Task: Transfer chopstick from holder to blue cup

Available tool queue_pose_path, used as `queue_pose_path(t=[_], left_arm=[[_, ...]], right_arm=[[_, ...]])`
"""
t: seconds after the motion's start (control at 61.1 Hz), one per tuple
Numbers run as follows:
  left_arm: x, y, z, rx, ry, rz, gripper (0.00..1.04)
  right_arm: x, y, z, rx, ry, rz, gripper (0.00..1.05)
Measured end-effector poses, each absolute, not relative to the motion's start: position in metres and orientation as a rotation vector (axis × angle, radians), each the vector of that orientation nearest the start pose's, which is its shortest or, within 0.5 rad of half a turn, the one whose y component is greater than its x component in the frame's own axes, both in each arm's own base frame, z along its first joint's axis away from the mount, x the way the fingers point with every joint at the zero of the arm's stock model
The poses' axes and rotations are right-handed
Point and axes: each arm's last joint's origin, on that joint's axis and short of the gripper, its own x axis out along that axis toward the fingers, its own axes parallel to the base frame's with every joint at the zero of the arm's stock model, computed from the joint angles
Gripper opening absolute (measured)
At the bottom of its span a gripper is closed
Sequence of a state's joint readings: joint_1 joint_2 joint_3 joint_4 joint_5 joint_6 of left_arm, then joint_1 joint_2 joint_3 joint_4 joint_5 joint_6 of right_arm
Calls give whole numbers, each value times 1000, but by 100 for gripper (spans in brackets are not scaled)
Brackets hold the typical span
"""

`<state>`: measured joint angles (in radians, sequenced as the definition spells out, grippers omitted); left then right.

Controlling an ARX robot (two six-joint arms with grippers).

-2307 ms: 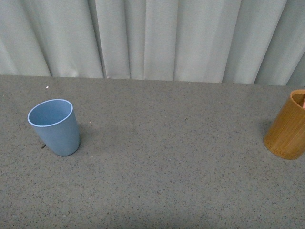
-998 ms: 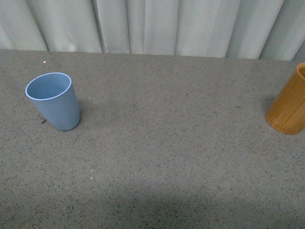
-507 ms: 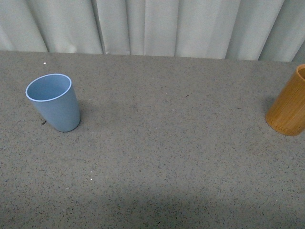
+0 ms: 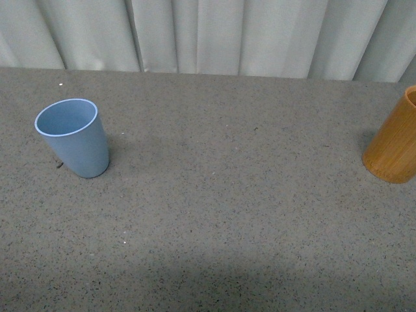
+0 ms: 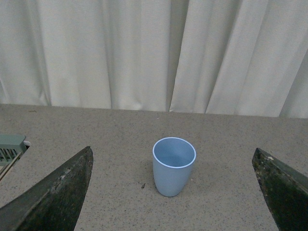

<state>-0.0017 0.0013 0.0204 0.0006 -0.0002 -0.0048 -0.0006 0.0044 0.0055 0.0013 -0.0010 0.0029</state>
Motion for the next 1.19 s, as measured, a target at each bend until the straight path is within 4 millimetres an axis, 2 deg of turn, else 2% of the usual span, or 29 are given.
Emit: queue_pose_path(t=[0.229,0.295,0.376,0.425,0.524,0.704,0.9,1.194], left_arm=[[97,0,169,-33,4,-27,98],[98,-1,166,-212,205,-177,98],[102,-5,159,-447,362,-226,98],[105,-8,158,-542,403,-226,98],[112,-13,168,-606,403,-219,98],[142,-19,179,-603,426,-149,98],[206,-43,170,-476,643,-52,98],[245,-54,162,-441,703,11,98]], right_arm=[[98,0,165,3,-2,0,95],[98,0,165,3,-2,0,95],[98,0,165,3,-2,2,95],[98,0,165,3,-2,1,95],[98,0,165,3,-2,1,95],[98,0,165,3,-2,1,95],[98,0,165,3,-2,1,95],[98,0,165,3,-2,1,95]])
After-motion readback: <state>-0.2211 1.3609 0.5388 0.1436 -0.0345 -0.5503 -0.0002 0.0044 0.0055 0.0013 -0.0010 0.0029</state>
